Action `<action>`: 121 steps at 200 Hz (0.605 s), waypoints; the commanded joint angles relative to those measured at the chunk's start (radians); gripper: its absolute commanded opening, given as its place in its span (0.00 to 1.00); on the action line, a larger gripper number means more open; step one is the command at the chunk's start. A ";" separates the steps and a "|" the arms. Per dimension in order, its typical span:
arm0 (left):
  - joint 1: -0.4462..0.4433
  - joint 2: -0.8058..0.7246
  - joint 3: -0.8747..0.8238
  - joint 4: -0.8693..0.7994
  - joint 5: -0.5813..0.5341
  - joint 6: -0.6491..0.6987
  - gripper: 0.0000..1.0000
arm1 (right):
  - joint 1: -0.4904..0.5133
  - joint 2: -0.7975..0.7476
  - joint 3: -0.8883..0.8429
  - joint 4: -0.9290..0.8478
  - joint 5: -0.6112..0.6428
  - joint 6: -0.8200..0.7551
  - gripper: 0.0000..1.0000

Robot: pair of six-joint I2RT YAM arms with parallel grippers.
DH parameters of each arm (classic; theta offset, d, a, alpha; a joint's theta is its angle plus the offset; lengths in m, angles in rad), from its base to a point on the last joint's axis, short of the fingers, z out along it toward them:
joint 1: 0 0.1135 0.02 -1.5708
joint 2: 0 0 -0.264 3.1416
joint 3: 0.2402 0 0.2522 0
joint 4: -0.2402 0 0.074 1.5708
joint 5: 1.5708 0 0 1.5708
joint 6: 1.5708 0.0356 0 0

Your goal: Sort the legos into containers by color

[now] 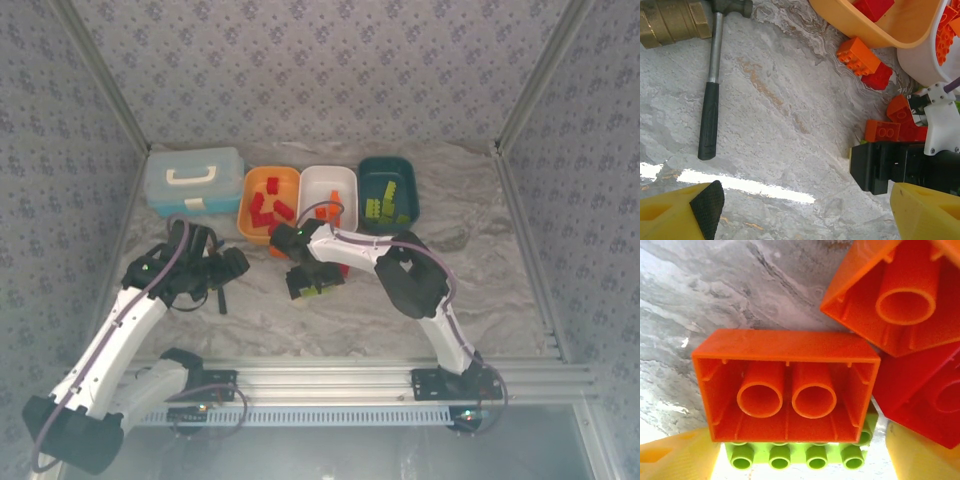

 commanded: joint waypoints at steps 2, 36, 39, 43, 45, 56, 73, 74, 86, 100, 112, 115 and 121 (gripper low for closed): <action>0.007 -0.018 0.017 -0.027 0.018 0.013 0.88 | 0.004 0.023 0.019 -0.047 0.043 0.031 0.80; 0.007 -0.024 0.020 -0.033 0.013 0.015 0.88 | 0.006 0.019 0.017 -0.051 0.044 0.022 0.67; 0.007 -0.025 0.019 -0.033 0.013 0.014 0.88 | 0.007 0.016 0.016 -0.051 0.044 0.023 0.66; 0.007 -0.027 0.020 -0.033 0.013 0.014 0.88 | 0.006 0.011 0.015 -0.052 0.045 0.022 0.64; 0.007 -0.027 0.019 -0.033 0.013 0.014 0.88 | 0.006 0.008 0.014 -0.052 0.044 0.021 0.63; 0.007 -0.030 0.020 -0.034 0.011 0.014 0.88 | 0.005 -0.014 0.009 -0.051 0.047 0.018 0.60; 0.007 -0.029 0.019 -0.032 0.013 0.019 0.88 | 0.006 -0.055 0.006 -0.067 0.045 0.014 0.59; 0.007 -0.029 0.019 -0.032 0.013 0.019 0.88 | 0.006 -0.060 0.005 -0.067 0.045 0.014 0.59; 0.007 -0.025 0.023 -0.031 0.015 0.027 0.88 | 0.006 -0.108 -0.005 -0.087 0.043 0.010 0.58; 0.006 -0.015 0.033 -0.029 0.025 0.037 0.88 | 0.005 -0.181 -0.024 -0.114 0.038 0.011 0.57; 0.004 -0.004 0.042 -0.025 0.030 0.045 0.88 | -0.007 -0.251 -0.036 -0.146 0.033 0.010 0.57; 0.004 -0.002 0.044 -0.024 0.032 0.049 0.88 | -0.011 -0.266 -0.037 -0.151 0.032 0.010 0.57; 0.003 0.004 0.048 -0.019 0.036 0.051 0.88 | -0.026 -0.300 -0.036 -0.167 0.034 0.010 0.57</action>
